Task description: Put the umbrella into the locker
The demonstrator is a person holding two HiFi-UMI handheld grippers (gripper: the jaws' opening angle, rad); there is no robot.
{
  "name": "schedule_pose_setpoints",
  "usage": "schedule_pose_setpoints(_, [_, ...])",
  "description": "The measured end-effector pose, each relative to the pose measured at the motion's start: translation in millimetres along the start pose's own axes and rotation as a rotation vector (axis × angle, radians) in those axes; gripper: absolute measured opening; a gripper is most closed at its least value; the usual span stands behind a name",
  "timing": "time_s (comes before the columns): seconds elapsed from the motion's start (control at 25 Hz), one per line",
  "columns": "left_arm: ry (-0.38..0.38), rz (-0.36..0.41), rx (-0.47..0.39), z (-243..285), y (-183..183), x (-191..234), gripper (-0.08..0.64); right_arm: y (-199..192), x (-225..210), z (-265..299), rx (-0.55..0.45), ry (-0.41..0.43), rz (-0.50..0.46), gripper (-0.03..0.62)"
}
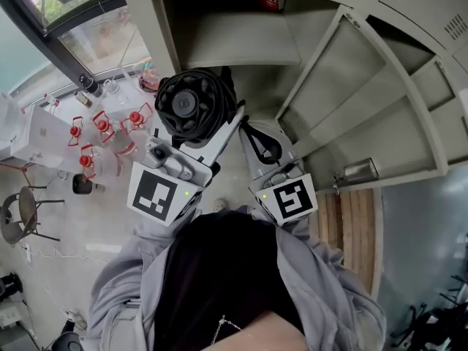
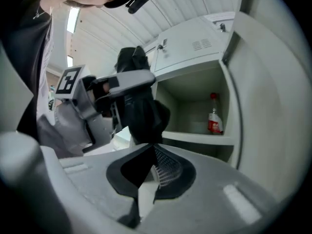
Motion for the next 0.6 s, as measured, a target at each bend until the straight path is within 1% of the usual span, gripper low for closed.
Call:
schedule_pose_setpoints(0.08, [0.000, 0.007, -0.010, 4, 2, 1, 0.247, -8, 10, 10, 0.071, 0.108, 0.003, 0.003])
schedule_pose_setpoints(0.12, [0.001, 0.010, -0.014, 6, 3, 1, 0.247, -11, 15, 15, 0.091, 0.150, 0.008, 0.003])
schedule_pose_setpoints(0.2, [0.002, 0.014, -0.022, 10, 6, 0, 0.247, -10, 21, 23, 0.100, 0.211, 0.007, 0.003])
schedule_pose_setpoints(0.24, [0.002, 0.015, -0.025, 11, 8, -1, 0.247, -7, 21, 27, 0.093, 0.228, -0.004, 0.003])
schedule_pose_setpoints(0.28, [0.000, 0.014, -0.021, 12, 9, -3, 0.247, -2, 20, 31, 0.080, 0.232, -0.021, 0.004])
schedule_pose_setpoints(0.36, [-0.001, 0.021, -0.011, 13, 12, -6, 0.247, 10, 14, 35, 0.046, 0.204, -0.060, 0.003])
schedule_pose_setpoints(0.48, [0.019, 0.077, -0.031, 15, 23, -8, 0.247, 25, 1, 37, 0.006, 0.132, -0.097, 0.003])
schedule_pose_setpoints(0.6, [0.040, 0.114, -0.036, 16, 29, -7, 0.247, 32, -8, 42, -0.018, 0.091, -0.100, 0.003])
Point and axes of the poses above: the fingertips, and each gripper's own axes: z forward along the fingers, x to its left, y out of its top, the point moved 8 cm from there along -z, backward along the fingers, and after that the axes turned 1 degree about x, right-handed, at the moved point
